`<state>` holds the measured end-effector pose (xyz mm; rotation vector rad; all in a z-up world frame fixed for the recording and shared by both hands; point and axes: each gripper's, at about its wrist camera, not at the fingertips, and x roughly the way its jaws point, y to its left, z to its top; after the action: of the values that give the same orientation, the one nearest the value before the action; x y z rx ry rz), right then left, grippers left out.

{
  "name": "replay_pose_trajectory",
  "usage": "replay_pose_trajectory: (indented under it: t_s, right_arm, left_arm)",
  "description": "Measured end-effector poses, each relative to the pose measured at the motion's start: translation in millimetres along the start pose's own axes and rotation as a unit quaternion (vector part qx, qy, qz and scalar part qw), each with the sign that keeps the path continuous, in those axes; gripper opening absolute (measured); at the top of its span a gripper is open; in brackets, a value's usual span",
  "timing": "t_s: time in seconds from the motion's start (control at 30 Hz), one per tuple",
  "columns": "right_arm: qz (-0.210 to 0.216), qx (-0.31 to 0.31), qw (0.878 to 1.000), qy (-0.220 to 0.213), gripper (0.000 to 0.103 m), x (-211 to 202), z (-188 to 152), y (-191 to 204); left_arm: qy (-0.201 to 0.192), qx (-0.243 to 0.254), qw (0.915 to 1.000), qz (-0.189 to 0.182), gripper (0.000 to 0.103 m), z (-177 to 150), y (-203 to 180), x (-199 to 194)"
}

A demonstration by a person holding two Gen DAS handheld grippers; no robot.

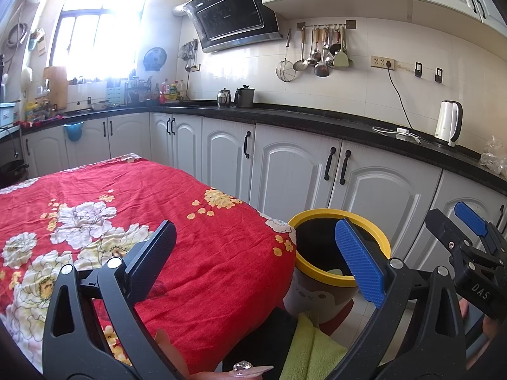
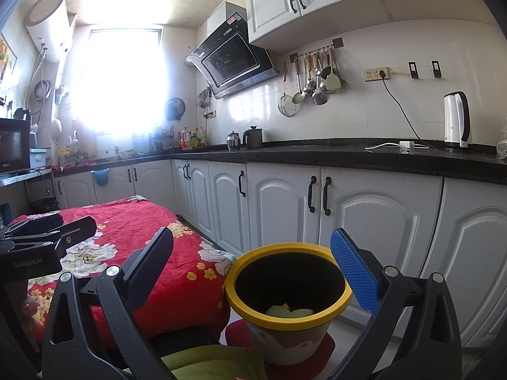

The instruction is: Collect trash

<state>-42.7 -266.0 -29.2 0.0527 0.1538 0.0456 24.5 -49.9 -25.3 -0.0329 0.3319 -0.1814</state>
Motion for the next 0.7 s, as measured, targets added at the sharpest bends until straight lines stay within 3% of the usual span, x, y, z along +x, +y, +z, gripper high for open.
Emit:
replay_pose_trajectory:
  t_s: [0.47,0.7]
  right_arm:
    - [-0.001,0.001,1.0,0.002,0.097,-0.5,-0.4,0.3]
    - [-0.001,0.004,1.0,0.015,0.097,2.7,-4.6,1.3]
  left_arm:
    - [0.003,0.0,1.0,-0.001,0.092,-1.4,-2.5,0.1]
    - [0.026,-0.006,0.9996,-0.01,0.092,-4.3,-1.4,8.6]
